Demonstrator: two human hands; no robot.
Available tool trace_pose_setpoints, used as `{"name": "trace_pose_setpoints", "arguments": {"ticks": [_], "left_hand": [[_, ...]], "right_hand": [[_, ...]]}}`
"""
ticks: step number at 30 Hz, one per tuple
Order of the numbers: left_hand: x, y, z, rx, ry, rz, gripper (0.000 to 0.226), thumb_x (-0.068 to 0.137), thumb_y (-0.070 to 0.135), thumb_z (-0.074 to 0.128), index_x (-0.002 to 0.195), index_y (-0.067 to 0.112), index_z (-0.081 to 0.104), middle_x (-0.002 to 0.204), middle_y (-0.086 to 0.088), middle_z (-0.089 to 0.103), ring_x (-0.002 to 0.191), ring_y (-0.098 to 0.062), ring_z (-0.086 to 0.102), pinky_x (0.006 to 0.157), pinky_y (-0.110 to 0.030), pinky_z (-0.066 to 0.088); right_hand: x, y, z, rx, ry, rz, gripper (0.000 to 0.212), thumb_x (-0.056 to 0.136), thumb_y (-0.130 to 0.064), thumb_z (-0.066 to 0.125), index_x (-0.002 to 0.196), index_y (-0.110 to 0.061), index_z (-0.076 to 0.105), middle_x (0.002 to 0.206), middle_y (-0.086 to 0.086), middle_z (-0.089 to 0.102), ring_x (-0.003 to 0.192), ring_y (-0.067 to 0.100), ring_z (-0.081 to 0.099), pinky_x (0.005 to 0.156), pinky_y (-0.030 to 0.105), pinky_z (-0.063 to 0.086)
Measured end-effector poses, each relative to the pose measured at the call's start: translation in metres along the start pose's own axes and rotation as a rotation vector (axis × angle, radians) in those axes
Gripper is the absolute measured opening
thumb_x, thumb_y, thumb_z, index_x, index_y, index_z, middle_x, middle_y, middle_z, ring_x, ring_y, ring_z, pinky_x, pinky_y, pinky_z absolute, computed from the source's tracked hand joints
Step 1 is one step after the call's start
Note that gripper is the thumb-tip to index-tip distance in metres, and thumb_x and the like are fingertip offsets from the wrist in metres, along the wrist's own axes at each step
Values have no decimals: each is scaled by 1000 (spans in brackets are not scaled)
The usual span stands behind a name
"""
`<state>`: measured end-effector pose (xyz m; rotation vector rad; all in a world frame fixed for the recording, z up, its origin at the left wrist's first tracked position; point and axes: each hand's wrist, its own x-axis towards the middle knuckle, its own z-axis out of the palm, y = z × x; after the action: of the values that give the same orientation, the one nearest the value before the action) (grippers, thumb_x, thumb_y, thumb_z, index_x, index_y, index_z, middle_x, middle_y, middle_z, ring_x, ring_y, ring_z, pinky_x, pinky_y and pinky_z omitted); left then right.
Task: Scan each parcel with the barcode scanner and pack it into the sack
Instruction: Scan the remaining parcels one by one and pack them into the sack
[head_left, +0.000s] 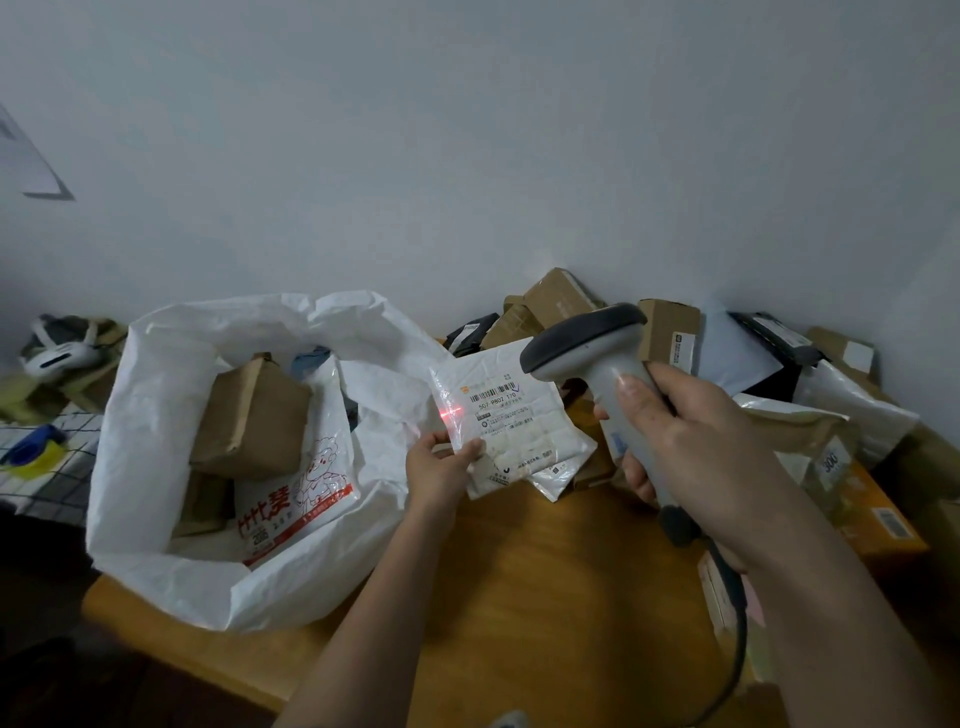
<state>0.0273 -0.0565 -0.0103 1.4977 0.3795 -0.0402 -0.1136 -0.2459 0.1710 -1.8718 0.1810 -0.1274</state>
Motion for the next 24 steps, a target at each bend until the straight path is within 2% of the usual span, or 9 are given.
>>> {"name": "trace_pose_setpoints", "arguments": {"ticks": [6,8,11,14,16,19,21,22,24], "left_hand": [[-7,4,-2,-5,11,-17,27,82,5,76,103,7,58,102,-16,71,79,-23,73,59,-32,60],[-9,6,-3,-24,46,-15,34,84,6,75,109,10,53,99,-11,70,78,-21,73,58,-33,60],[-10,13,-8,-64,198,28,37,88,7,70,110,20,43,91,-4,64,74,-18,70,52,-30,59],[-4,24,-19,-57,406,80,28,91,9,66,100,21,43,97,-10,63,77,-19,65,48,-21,49],[4,33,-27,-121,496,81,25,91,6,64,100,19,44,109,-16,63,84,-23,66,56,-24,49],[17,45,-35,-235,542,91,42,91,3,63,124,17,42,136,-17,46,94,-19,66,71,-22,57],[19,47,-34,-99,550,126,59,90,5,65,139,19,35,148,-13,20,112,-24,57,89,-27,54],[19,46,-32,7,543,168,59,90,5,65,140,18,36,149,-11,13,119,-25,51,95,-29,51],[19,42,-26,264,511,275,49,92,10,62,137,16,45,151,-8,13,134,-28,36,107,-39,43]], "right_hand": [[-2,1,-1,18,-18,-32,29,99,-45,43,92,-25,63,60,0,63,55,12,59,62,42,51],[-1,3,0,23,-39,-28,29,98,-45,43,92,-24,62,59,0,64,53,10,59,57,35,49],[2,8,2,36,-59,-8,30,99,-43,43,91,-20,61,58,1,64,50,7,57,54,27,46],[6,13,3,44,-58,14,29,100,-41,43,91,-20,61,55,1,63,49,9,57,53,27,46],[9,17,4,59,-57,27,27,101,-39,43,91,-22,62,54,0,61,48,8,57,51,25,47],[15,23,6,70,-50,50,26,101,-40,43,93,-23,62,53,0,61,48,9,56,52,28,47],[19,27,7,69,-46,65,24,101,-40,43,95,-24,61,52,-1,61,48,9,56,53,30,48],[21,30,8,70,-44,71,24,101,-39,44,96,-24,61,52,-2,61,48,9,57,53,30,48],[25,34,8,81,-39,87,22,102,-37,44,97,-25,61,53,-3,60,48,10,57,53,30,48]]}}
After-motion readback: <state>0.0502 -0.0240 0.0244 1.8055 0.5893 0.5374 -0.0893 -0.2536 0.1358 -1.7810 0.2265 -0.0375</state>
